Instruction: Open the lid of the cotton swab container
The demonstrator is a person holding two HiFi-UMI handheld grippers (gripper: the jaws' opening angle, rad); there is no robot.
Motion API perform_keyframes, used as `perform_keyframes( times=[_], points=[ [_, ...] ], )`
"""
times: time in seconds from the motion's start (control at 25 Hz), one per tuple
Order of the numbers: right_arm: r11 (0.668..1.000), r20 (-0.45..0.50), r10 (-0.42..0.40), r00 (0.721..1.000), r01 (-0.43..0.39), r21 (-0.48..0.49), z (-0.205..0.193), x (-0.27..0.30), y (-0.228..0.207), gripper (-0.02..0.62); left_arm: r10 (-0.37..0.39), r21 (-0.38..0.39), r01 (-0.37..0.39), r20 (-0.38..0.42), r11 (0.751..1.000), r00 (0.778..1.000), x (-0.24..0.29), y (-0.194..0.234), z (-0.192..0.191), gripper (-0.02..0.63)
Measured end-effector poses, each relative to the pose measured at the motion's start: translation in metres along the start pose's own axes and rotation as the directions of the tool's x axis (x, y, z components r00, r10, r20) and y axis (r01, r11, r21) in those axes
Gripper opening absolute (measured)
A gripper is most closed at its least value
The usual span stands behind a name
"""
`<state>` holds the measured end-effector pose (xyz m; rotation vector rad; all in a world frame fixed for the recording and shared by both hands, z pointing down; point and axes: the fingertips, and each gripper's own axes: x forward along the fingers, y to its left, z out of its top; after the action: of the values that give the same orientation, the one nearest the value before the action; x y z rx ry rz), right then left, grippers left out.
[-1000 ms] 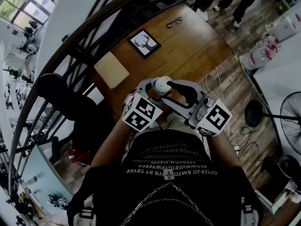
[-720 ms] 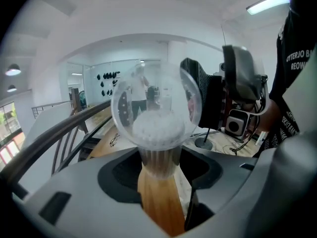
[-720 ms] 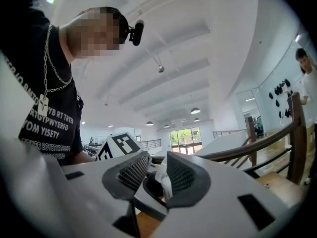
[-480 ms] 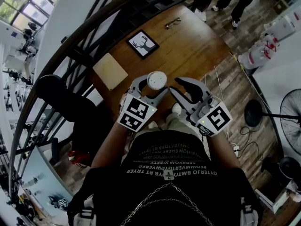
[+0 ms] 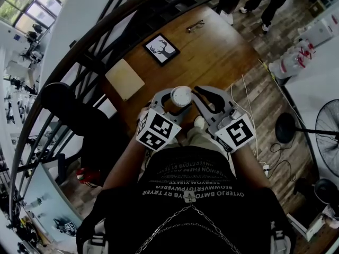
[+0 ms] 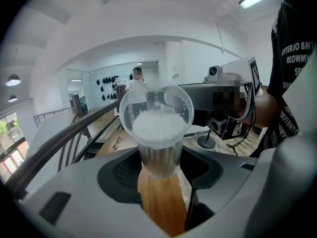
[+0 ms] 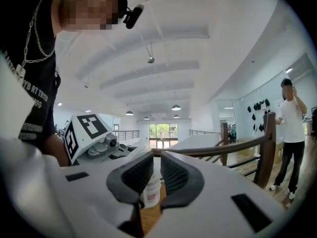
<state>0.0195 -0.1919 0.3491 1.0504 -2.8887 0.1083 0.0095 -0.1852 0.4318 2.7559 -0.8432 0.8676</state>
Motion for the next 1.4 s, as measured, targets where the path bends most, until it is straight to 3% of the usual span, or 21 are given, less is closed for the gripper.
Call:
perform_keyframes(
  times=[0.2, 0.4, 0.64, 0.84, 1.0, 1.24, 1.4],
  points=[
    [0.995, 0.024, 0.102, 0.995, -0.101, -0.022, 0.005, 0.002, 0.025, 0.051, -0.001, -0.013, 0.001, -0.013, 1.000, 1.000, 0.003, -0.001, -0.004, 0.258],
    [0.977, -0.024, 0.206, 0.978, -0.207, -0.056, -0.005, 0.003, 0.052, 0.051, 0.001, -0.029, -0.001, -0.016, 1.000, 1.000, 0.004, 0.003, -0.003, 0.258],
    [0.982, -0.017, 0.190, 0.982, -0.190, -0.018, -0.006, 0.000, 0.049, 0.044, -0.011, -0.028, 0.011, 0.002, 1.000, 1.000, 0.003, 0.001, 0.003, 0.258],
    [0.993, 0.027, 0.114, 0.993, -0.114, 0.019, 0.003, -0.007, 0.029, 0.044, -0.001, -0.038, 0.001, 0.015, 0.999, 1.000, -0.001, 0.004, 0.006, 0.259],
    [0.999, 0.001, -0.035, 0.999, 0.035, 0.018, -0.005, -0.014, -0.007, 0.038, 0.024, -0.043, -0.022, 0.026, 0.999, 0.999, -0.006, 0.010, 0.006, 0.258],
    [0.976, -0.024, -0.218, 0.976, 0.218, 0.014, -0.016, -0.033, -0.055, 0.023, 0.052, -0.062, -0.050, 0.029, 0.997, 0.998, -0.018, 0.021, 0.004, 0.259],
    [0.957, -0.037, -0.291, 0.956, 0.291, 0.011, -0.020, -0.042, -0.072, 0.018, 0.078, -0.079, -0.074, 0.043, 0.994, 0.996, -0.026, 0.029, 0.004, 0.259]
  ],
)
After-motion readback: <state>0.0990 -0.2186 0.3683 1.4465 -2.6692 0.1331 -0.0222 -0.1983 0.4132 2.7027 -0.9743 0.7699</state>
